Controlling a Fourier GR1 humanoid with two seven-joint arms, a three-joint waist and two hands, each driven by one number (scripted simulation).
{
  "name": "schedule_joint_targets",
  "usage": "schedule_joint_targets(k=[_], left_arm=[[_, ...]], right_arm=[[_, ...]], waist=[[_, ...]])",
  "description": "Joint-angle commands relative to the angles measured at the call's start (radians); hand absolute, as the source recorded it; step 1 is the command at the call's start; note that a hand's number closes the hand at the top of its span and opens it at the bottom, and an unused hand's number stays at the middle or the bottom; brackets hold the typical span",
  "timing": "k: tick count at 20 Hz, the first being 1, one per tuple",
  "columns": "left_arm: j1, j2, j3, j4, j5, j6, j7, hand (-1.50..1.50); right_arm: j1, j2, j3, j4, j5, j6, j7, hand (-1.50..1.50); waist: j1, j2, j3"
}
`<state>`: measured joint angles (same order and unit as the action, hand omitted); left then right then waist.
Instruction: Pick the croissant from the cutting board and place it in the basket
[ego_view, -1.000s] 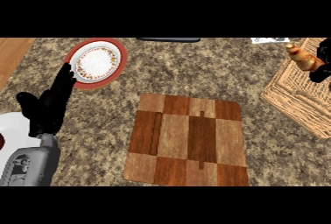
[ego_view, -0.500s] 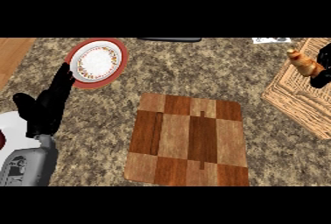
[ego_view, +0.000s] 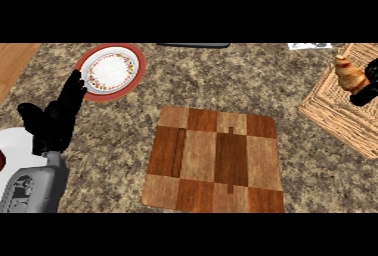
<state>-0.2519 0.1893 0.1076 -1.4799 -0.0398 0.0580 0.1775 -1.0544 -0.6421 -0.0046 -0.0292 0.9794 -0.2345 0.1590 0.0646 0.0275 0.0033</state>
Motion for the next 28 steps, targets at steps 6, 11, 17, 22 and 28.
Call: schedule_joint_targets(k=[6, 11, 17, 22, 28], left_arm=[[0.026, 0.019, 0.030, 0.017, 0.023, -0.023, -0.031, 0.00], [0.036, 0.004, 0.014, -0.002, 0.007, -0.006, -0.009, 0.00], [0.030, 0.022, 0.034, -0.029, 0.018, -0.007, 0.029, 0.00], [0.051, 0.000, 0.025, 0.002, 0.008, -0.001, -0.013, 0.00], [0.036, 0.007, 0.039, 0.038, 0.004, 0.000, -0.024, 0.00]], right_arm=[[0.003, -0.003, -0.137, -0.091, -0.139, -0.130, -0.055, -1.50], [0.013, 0.009, -0.255, -0.132, -0.258, -0.196, -0.108, -1.50], [0.028, -0.083, -0.384, -0.158, -0.388, -0.161, -0.122, -1.50], [0.107, -0.140, -0.502, -0.183, -0.516, -0.124, -0.190, -1.50], [0.258, -0.240, -0.556, -0.211, -0.601, 0.061, -0.307, -1.50]], waist=[[-0.010, -0.003, 0.001], [-0.022, -0.009, 0.001], [-0.042, -0.019, -0.001], [-0.058, -0.021, -0.001], [-0.063, -0.023, -0.002]])
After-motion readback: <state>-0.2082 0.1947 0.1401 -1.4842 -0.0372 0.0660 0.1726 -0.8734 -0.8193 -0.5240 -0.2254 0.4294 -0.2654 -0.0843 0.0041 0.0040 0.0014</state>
